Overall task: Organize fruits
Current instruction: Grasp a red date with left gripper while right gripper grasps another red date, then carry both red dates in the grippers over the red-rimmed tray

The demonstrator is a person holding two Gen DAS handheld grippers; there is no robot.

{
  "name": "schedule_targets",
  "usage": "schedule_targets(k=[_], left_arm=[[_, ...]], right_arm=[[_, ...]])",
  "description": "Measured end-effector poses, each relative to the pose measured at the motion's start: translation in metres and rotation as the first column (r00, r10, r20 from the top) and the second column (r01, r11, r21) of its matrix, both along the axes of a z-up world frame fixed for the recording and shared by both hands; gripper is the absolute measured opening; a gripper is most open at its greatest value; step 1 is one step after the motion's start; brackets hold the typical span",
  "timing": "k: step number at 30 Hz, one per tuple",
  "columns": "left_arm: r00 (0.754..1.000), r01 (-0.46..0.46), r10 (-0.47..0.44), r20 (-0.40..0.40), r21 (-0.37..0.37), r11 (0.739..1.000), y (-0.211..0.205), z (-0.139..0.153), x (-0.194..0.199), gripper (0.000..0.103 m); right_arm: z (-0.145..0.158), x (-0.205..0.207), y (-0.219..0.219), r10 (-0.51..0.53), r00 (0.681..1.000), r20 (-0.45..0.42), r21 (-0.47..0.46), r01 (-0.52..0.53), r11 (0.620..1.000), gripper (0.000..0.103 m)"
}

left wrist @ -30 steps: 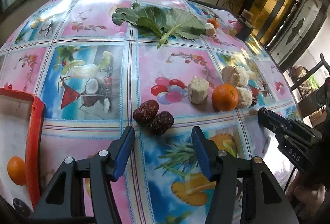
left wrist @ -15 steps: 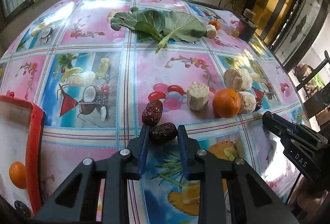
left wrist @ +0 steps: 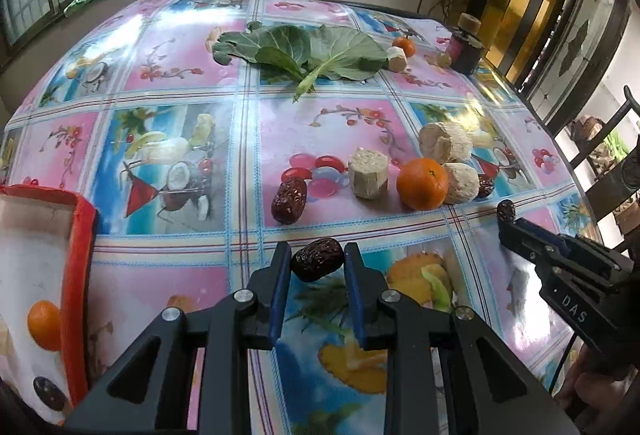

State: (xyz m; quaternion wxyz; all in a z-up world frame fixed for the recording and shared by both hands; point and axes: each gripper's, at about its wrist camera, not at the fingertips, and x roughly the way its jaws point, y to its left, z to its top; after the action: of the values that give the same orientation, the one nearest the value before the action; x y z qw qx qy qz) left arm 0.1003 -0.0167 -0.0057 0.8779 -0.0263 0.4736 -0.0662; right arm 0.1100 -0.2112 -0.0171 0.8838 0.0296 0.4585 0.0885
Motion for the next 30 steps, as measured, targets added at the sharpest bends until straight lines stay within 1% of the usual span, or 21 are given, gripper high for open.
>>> schedule_targets(k=[5, 8, 12, 19, 22, 26, 27, 30], left_arm=[[1.0, -0.013, 0.013, 0.018, 0.011, 1.0, 0.007, 0.011, -0.016, 0.026], [0.999, -0.03, 0.03, 0.03, 0.005, 1.0, 0.015, 0.018, -0.027, 0.026], [0.998, -0.05, 0.05, 0.048, 0.004, 0.999, 0.028, 0.026, -0.04, 0.026], [0.991, -0.109, 0.108, 0.08, 0.004, 0.994, 0.063, 0.042, -0.065, 0.026], [0.987, -0.133, 0.132, 0.091, 0.009, 0.991, 0.078, 0.048, -0.075, 0.026], [0.985, -0.147, 0.145, 0.097, 0.015, 0.989, 0.091, 0.05, -0.083, 0.026], [0.985, -0.147, 0.145, 0.095, 0.017, 0.989, 0.092, 0.05, -0.084, 0.026], [0.986, -0.138, 0.136, 0.092, 0.015, 0.99, 0.092, 0.05, -0.085, 0.026]], right_arm=[[0.002, -0.01, 0.007, 0.016, 1.0, -0.006, 0.004, -0.016, 1.0, 0.019], [0.006, -0.017, 0.013, 0.031, 1.0, -0.001, 0.009, -0.031, 0.999, 0.018], [0.015, -0.028, 0.023, 0.051, 0.999, 0.005, 0.041, -0.051, 0.998, 0.017], [0.035, -0.048, 0.055, 0.118, 0.992, 0.031, 0.07, -0.12, 0.99, 0.016], [0.042, -0.056, 0.068, 0.14, 0.989, 0.037, 0.097, -0.143, 0.985, 0.013], [0.051, -0.067, 0.083, 0.163, 0.985, 0.054, 0.121, -0.168, 0.978, 0.012], [0.053, -0.069, 0.087, 0.168, 0.984, 0.054, 0.13, -0.173, 0.976, 0.011], [0.056, -0.074, 0.095, 0.169, 0.984, 0.064, 0.115, -0.175, 0.978, 0.01]])
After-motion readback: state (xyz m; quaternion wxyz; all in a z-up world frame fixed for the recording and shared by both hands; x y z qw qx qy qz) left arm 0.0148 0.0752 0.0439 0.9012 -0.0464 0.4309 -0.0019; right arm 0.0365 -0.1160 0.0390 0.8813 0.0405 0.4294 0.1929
